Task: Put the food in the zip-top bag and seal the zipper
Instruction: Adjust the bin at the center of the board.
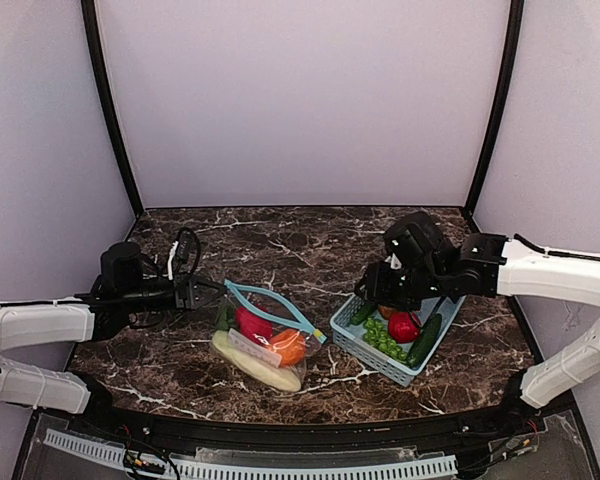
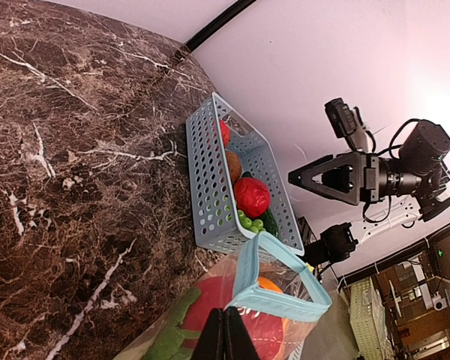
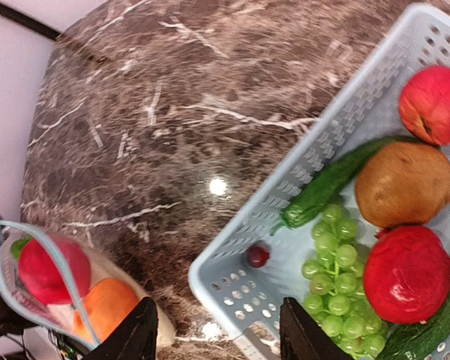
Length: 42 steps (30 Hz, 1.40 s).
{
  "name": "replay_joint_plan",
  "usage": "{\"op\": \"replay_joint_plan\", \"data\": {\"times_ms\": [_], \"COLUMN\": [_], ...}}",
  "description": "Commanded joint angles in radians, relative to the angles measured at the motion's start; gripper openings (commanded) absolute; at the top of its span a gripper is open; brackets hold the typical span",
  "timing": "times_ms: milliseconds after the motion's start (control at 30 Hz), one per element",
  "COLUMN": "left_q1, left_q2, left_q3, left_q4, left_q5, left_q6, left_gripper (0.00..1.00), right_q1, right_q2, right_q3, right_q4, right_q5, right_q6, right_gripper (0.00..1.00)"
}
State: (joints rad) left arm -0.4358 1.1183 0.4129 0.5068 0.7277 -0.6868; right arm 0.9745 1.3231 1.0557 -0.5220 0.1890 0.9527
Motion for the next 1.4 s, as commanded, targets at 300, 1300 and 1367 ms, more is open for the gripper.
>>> {"op": "replay_joint_plan", "data": {"times_ms": [300, 1300, 1367], "left_q1": [0.002, 0.002, 0.002], "left_q2": [-0.088, -0.203, -0.214], "left_q3": [-0.039, -0.092, -0.093], "left_q4": [-0.023, -0.061, -0.072], "left_q5": [-0.01, -0.057, -0.061], "left_q6": [-0.005, -0.036, -0.033], "left_gripper": [0.01, 0.01, 0.01], "right_q1": [-0.126, -0.197, -0.197], "right_q2": [0.087, 0.438, 0.429], "right_q3": [-0.193, -0.08, -0.073], "right_q4": [0.192, 0.195, 0.139], "right_q5": [-0.02, 0.063, 0.098], "right_q6": [0.17, 0.217, 0.212], "right_gripper": [0.43, 0.44, 0.41]}}
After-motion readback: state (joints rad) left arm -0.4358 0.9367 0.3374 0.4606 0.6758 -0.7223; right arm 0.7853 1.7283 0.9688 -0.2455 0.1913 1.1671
